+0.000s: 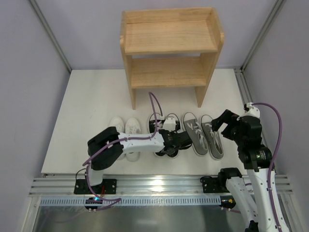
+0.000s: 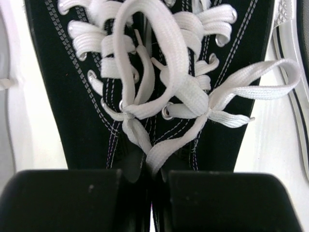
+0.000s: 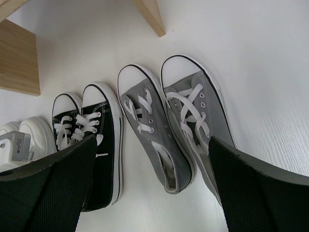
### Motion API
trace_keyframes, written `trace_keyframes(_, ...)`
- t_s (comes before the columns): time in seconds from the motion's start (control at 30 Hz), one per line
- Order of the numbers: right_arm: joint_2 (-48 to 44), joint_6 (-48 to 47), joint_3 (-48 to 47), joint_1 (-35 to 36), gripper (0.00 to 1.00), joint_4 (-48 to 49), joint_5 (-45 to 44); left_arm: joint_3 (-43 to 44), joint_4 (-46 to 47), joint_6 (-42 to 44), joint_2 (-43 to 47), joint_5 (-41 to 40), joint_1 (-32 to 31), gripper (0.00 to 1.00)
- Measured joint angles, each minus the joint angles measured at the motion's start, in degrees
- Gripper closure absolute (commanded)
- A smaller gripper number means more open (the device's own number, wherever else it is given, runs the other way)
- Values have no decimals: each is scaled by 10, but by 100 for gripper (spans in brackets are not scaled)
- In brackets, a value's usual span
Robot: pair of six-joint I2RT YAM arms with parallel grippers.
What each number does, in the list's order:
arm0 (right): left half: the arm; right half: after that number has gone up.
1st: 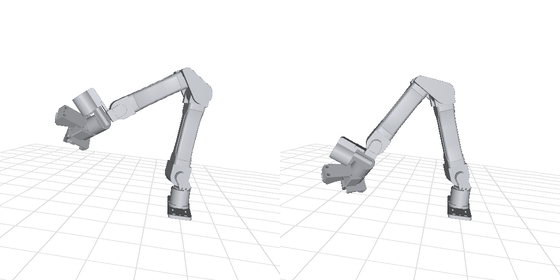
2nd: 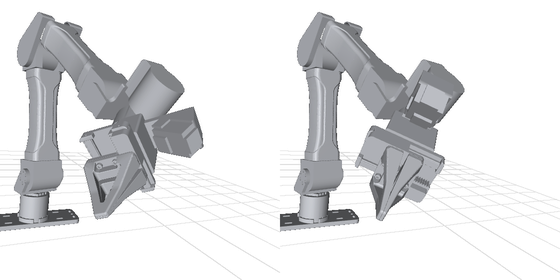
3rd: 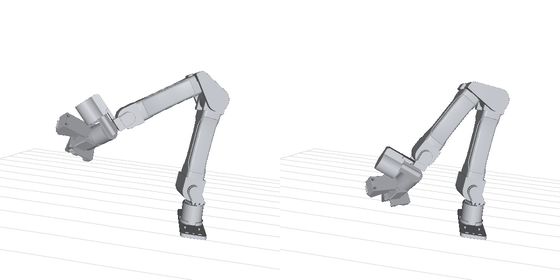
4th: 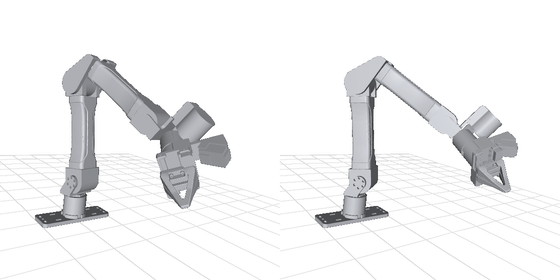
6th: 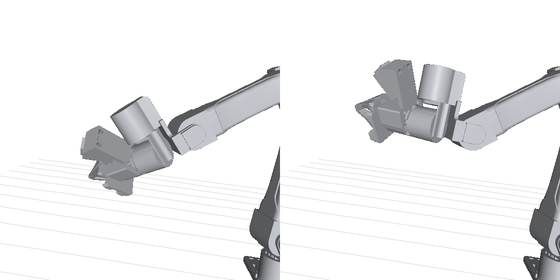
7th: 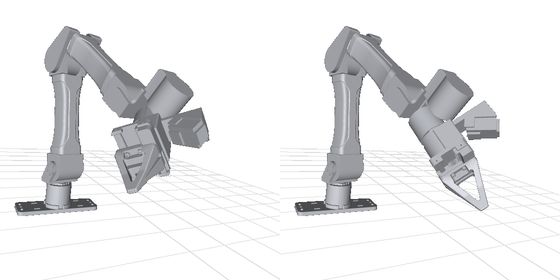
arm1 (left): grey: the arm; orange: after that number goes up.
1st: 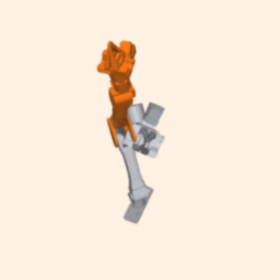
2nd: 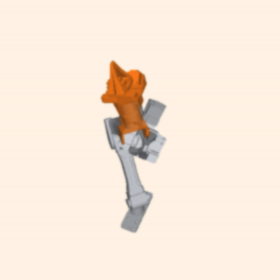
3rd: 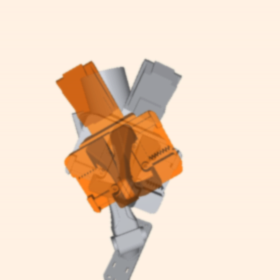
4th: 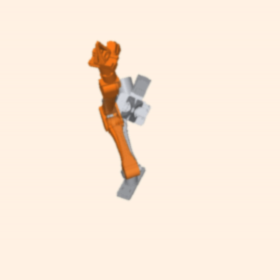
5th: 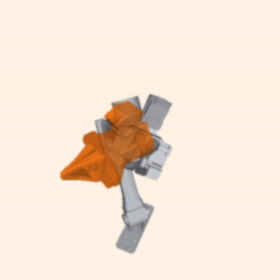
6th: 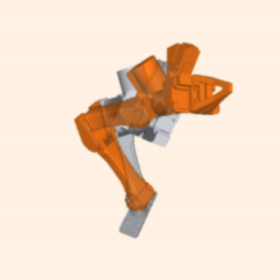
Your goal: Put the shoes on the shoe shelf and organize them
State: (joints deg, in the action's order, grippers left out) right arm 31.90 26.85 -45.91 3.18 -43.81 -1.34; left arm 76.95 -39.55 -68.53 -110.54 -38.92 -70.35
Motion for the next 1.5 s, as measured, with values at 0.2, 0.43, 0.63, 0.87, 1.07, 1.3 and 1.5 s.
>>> trace_keyframes(0.2, 0, 0, 0, 0, 3, 0, 0, -1, -53, 14, 33, -3, -7, 100)
trace_keyframes(0.43, 0, 0, 0, 0, 3, 0, 0, -2, -97, 25, 94, -27, -14, 100)
trace_keyframes(0.63, 0, 0, 0, 0, 3, 0, 0, 26, -118, 69, 110, -68, -20, 100)
trace_keyframes(0.87, 6, 0, 0, 0, 3, 0, 0, 86, -103, 152, 148, -96, -22, 100)
trace_keyframes(1.07, 30, -1, 0, 0, 3, -2, 0, 138, -90, 219, 189, -114, -23, 100)
trace_keyframes(1.3, 33, -1, 0, 0, 3, -1, 0, 160, -38, 326, 189, -132, -17, 100)
trace_keyframes(1.5, 32, -1, 5, 0, 3, 0, 0, 181, 24, 420, 158, -128, 28, 100)
